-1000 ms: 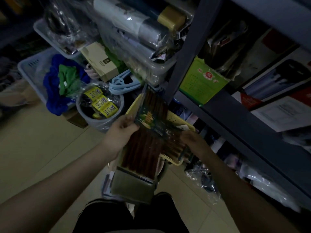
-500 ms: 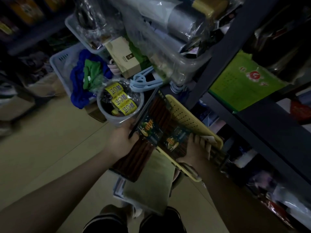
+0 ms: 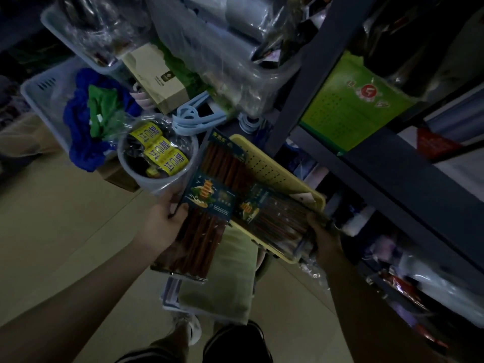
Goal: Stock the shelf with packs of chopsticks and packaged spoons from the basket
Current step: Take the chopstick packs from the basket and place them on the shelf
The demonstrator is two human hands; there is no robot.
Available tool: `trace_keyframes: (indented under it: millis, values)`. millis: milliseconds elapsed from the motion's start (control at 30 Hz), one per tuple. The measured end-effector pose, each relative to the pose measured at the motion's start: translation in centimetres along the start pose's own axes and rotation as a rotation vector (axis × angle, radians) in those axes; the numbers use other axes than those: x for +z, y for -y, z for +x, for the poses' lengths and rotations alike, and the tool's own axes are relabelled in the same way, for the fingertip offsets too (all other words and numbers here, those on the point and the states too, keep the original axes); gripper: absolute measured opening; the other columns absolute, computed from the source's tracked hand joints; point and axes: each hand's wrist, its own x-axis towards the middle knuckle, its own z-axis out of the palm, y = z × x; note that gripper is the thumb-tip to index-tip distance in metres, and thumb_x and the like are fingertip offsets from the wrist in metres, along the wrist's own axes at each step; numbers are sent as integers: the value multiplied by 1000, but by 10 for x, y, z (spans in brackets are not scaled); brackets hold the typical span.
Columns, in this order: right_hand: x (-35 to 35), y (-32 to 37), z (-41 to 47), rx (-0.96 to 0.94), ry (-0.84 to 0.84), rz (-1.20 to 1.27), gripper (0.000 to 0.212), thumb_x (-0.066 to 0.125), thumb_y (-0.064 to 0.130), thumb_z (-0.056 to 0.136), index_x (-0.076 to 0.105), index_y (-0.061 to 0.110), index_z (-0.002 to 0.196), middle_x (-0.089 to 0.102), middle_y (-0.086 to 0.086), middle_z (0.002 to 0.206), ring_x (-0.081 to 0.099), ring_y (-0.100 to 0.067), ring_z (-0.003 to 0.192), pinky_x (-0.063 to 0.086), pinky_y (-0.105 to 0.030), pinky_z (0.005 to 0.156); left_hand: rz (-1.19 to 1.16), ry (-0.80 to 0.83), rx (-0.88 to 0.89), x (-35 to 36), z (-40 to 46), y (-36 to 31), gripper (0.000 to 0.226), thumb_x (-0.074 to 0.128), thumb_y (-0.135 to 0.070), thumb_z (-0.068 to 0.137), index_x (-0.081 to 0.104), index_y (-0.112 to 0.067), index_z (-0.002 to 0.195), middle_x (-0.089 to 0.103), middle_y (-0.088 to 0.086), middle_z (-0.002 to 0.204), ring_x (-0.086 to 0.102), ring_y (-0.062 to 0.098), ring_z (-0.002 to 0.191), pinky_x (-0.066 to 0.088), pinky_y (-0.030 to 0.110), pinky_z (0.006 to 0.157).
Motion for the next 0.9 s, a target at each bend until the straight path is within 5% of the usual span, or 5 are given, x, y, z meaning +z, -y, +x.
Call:
trace_keyframes:
  millis: [300, 400, 500, 667, 900]
  values:
    - [43, 15, 0, -8, -118, 54, 48, 77, 33, 65, 66, 12, 106, 69, -10, 106, 65, -28, 95, 55, -44, 85, -140, -48, -69, 18, -4, -1, 25, 43, -8, 94, 44, -22, 114, 45, -13, 76, 53, -9, 59, 37, 3, 50]
    - [50, 13, -3, -18, -82, 19, 71, 77, 46, 55, 61, 15, 117, 67, -7, 113, 64, -27, 101, 54, -40, 88, -184, -72, -130, 15, -1, 5, 19, 42, -14, 94, 49, -25, 108, 61, -6, 93, 60, -11, 76, 50, 11, 74]
    - [49, 23, -4, -248, -133, -378, 79, 75, 39, 73, 38, 9, 136, 48, -13, 136, 50, -32, 120, 47, -36, 93, -203, -37, -240, 16, 1, 10, 28, 45, -26, 91, 52, -25, 118, 62, 6, 116, 61, 29, 102, 48, 53, 90]
    - [45, 28, -14, -551, -105, -1287, 71, 49, 56, 86, 26, 22, 144, 14, -7, 156, 14, -42, 139, 14, -56, 115, -162, -28, -148, 15, -3, -12, 16, 44, -9, 93, 51, -21, 98, 56, -10, 85, 52, 11, 76, 38, 28, 77]
    - [66, 48, -11, -433, -75, -1503, 97, 64, 71, 65, 34, 14, 138, 27, -18, 149, 19, -39, 139, 11, -58, 112, -138, -53, 47, -2, -19, -13, 25, 44, 0, 91, 50, -16, 109, 56, -9, 88, 54, -14, 77, 39, 9, 64]
